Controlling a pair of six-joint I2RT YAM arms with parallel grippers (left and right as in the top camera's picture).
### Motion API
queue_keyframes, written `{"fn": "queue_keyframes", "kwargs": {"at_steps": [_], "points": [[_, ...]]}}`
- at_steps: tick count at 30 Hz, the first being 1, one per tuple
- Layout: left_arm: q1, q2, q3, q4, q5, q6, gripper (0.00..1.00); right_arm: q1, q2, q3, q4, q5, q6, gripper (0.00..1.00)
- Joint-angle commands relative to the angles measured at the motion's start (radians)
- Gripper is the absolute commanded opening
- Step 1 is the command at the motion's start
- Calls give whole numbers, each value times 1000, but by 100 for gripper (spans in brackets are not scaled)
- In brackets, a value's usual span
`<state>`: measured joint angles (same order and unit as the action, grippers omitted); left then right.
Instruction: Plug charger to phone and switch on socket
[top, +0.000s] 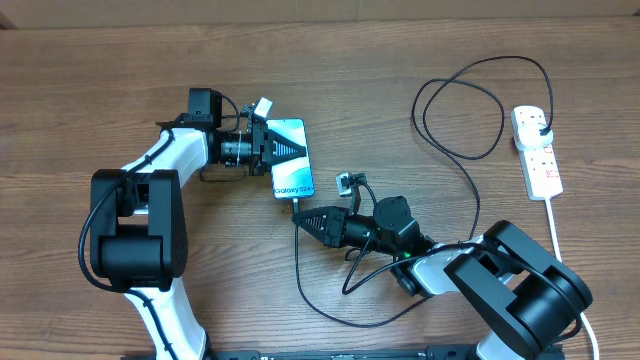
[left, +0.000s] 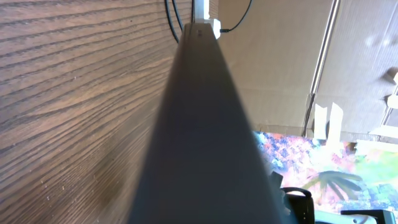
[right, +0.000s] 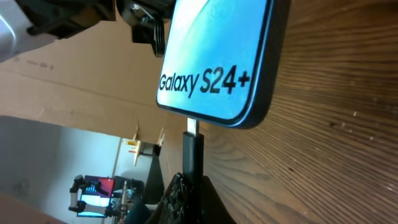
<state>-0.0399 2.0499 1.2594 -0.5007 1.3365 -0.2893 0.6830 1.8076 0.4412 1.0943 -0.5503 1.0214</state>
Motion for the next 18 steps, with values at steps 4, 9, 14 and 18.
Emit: {"fn": "queue_keyframes", "kwargs": {"at_steps": [4,9,14,18], "points": [[-10,0,22,0,56,4,4,1,-5,-1,7,-12,4,4],[-13,0,22,0,56,4,4,1,-5,-1,4,5,4,4],[-14,0,22,0,56,4,4,1,-5,0,4,35,4,4],[-14,0,22,0,56,4,4,1,-5,-1,4,43,4,4]]}}
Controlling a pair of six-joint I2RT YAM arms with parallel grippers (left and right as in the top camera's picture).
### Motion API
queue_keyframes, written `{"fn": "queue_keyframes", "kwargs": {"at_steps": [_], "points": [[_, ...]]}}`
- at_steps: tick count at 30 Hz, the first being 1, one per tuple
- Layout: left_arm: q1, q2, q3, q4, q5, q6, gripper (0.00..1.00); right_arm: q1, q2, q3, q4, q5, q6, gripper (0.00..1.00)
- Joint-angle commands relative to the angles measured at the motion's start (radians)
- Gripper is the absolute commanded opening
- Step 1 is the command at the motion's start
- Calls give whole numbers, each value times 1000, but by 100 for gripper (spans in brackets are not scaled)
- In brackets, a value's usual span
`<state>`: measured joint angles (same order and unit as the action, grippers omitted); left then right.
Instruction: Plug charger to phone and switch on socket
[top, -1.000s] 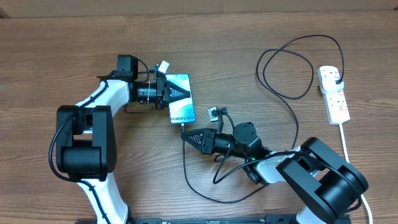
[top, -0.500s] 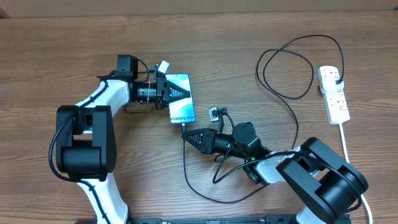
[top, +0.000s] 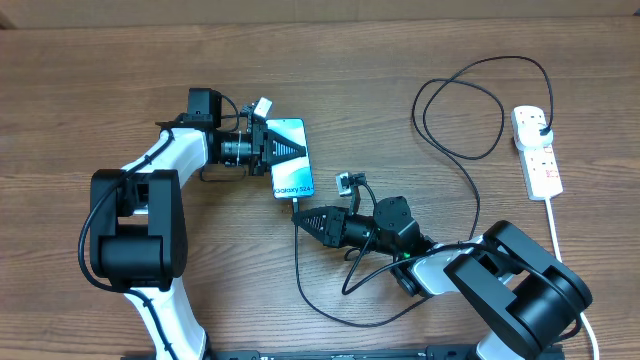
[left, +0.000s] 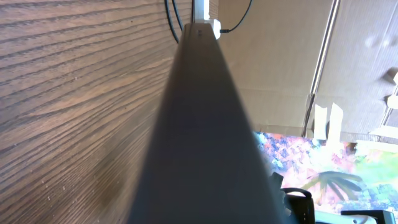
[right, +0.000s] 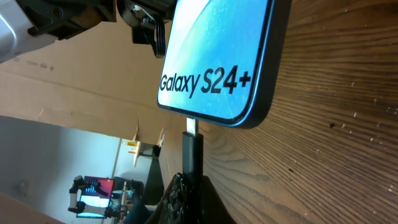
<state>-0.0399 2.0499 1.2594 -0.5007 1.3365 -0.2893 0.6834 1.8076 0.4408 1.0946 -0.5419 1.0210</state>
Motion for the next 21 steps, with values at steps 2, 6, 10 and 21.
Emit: {"fn": "queue_keyframes", "kwargs": {"at_steps": [2,6,10,21], "points": [[-14,0,22,0,56,4,4,1,-5,0,4,49,4,4],[-15,0,22,0,56,4,4,-6,-5,0,36,55,4,4],[-15,0,22,0,56,4,4,-23,-5,0,48,55,10,4],[-19,0,22,0,56,4,4,-30,-5,0,42,124,31,4]]}}
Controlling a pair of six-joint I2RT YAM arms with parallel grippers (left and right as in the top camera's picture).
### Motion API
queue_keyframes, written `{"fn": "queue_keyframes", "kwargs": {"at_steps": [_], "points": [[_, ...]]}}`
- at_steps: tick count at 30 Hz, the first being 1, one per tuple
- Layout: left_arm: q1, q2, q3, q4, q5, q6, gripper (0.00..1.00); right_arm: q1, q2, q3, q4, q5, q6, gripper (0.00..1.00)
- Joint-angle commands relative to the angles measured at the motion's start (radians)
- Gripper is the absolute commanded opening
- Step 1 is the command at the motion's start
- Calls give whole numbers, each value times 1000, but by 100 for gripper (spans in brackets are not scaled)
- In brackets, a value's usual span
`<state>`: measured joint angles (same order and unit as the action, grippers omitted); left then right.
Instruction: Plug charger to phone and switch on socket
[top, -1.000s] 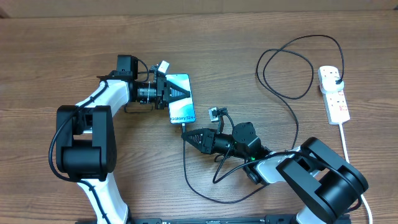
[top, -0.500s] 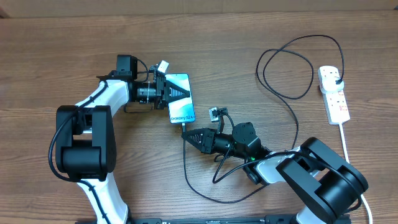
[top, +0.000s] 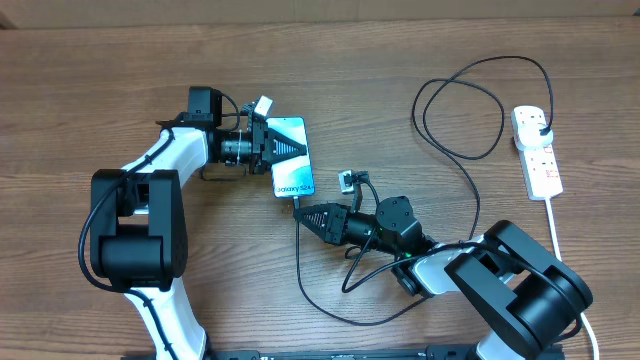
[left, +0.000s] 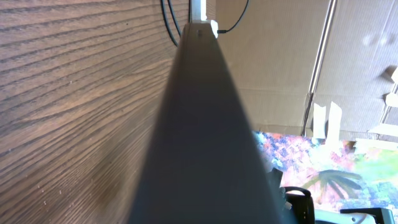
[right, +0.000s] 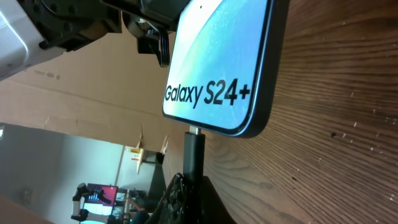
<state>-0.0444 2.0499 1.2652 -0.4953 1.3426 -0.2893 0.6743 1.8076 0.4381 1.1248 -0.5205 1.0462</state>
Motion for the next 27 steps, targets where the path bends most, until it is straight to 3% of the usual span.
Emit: {"fn": "queue_keyframes", "kwargs": {"at_steps": [1,7,10,16,23,27], "points": [[-16,0,16,-6,50,4,4,-21,-5,7,10,114,5,4],[-34,0,16,-5,50,4,4,-21,-5,108,-142,87,19,4],[-40,0,16,-6,50,4,4,-23,-5,178,-197,57,-57,4],[-41,0,16,-6,50,4,4,-45,-7,225,-187,50,-75,4],[-41,0,16,-5,50,5,4,-118,-14,225,-161,-182,-75,4],[-41,0,16,-6,50,4,4,-150,-31,225,-162,-190,-71,4]]}}
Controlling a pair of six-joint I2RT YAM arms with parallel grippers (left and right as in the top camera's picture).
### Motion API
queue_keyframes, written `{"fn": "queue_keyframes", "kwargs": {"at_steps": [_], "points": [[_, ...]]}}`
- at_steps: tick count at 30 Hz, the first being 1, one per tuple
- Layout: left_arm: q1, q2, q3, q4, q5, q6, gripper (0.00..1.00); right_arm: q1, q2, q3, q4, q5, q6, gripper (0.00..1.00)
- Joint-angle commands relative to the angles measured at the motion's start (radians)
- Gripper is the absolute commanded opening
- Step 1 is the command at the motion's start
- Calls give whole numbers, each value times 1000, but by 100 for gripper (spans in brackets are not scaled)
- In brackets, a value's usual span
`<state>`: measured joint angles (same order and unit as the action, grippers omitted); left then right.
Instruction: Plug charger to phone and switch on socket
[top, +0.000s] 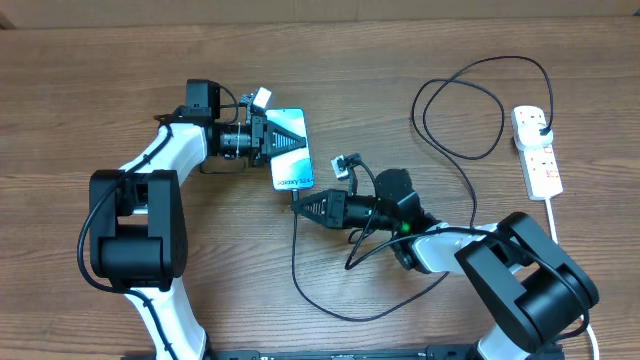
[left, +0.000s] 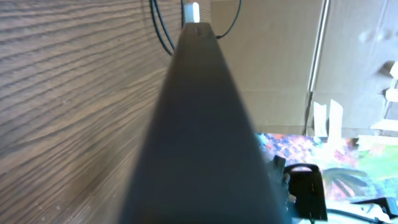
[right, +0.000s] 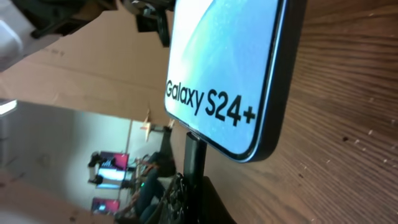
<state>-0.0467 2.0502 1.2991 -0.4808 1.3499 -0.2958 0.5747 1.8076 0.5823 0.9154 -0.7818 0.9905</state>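
The phone, its screen reading Galaxy S24+, lies left of centre on the wooden table. My left gripper is shut on its far end, so in the left wrist view only its dark edge shows. At the near end my right gripper is shut on the black charger plug, which sits against the phone's bottom port with no metal tip showing. The black cable runs to the white socket strip at the far right. Its switch is too small to read.
The cable loops on the table in front of the right arm and in a big coil near the strip. A white lead runs from the strip toward the front right. Cardboard walls stand beyond the table.
Phone and both grippers sit a little farther back and more tilted. The strip of metal tip between plug and phone is gone; the plug body now meets the phone's edge.
At every earlier moment my left gripper held the phone and my right gripper held the plug at its bottom port, with a short silver tip showing. That gap shrank slightly, and now the tip is hidden inside the port.
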Motion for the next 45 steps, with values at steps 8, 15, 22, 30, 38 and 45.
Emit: {"fn": "queue_keyframes", "kwargs": {"at_steps": [8,15,22,30,38,45], "points": [[-39,0,-18,-20,42,11,4,-53,-30,81,48,224,-23,4],[-39,0,-18,-20,42,11,4,-54,-30,102,48,232,-61,4],[-40,0,-18,-20,47,11,4,-55,-30,115,46,243,-76,4],[-40,0,-18,-20,57,11,4,-54,-30,115,38,250,-79,4],[-40,0,-18,-20,57,11,4,-54,-30,114,-10,229,-79,4],[-40,0,-18,-20,57,11,4,-56,-30,114,-13,177,-79,54]]}}
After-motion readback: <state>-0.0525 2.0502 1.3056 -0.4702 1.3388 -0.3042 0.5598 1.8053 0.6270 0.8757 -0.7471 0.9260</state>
